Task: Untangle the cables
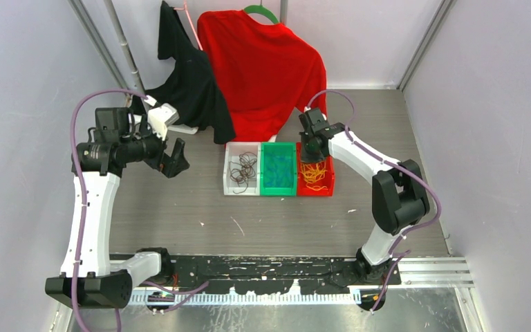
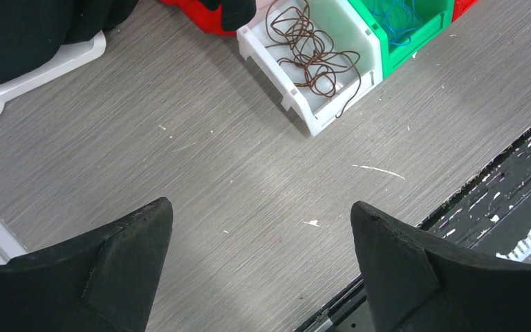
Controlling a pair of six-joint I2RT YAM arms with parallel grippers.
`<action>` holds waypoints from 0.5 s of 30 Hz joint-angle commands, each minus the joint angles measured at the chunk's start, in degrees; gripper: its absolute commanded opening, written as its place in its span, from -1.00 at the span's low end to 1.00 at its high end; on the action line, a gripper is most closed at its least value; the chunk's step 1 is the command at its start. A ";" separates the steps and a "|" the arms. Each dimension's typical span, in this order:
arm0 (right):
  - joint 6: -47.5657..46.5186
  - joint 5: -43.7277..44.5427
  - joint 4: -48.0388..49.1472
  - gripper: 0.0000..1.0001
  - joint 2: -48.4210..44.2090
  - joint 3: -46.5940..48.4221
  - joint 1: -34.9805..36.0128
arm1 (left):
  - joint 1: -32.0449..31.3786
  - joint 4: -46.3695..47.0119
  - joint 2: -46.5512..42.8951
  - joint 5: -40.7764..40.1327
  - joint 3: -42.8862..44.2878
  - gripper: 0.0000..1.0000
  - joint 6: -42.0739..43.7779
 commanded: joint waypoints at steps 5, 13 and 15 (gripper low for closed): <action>2.03 -0.22 4.05 -0.98 1.42 -3.72 -0.51 | 1.13 2.38 -0.91 0.72 -0.15 0.99 0.82; 1.79 0.52 0.14 -0.26 -6.37 1.39 -0.60 | 2.14 3.69 -0.06 0.56 -1.51 0.99 0.34; 1.43 1.46 -0.80 0.10 -9.57 2.55 -0.56 | 2.69 5.11 0.34 -0.06 -2.00 0.99 -0.71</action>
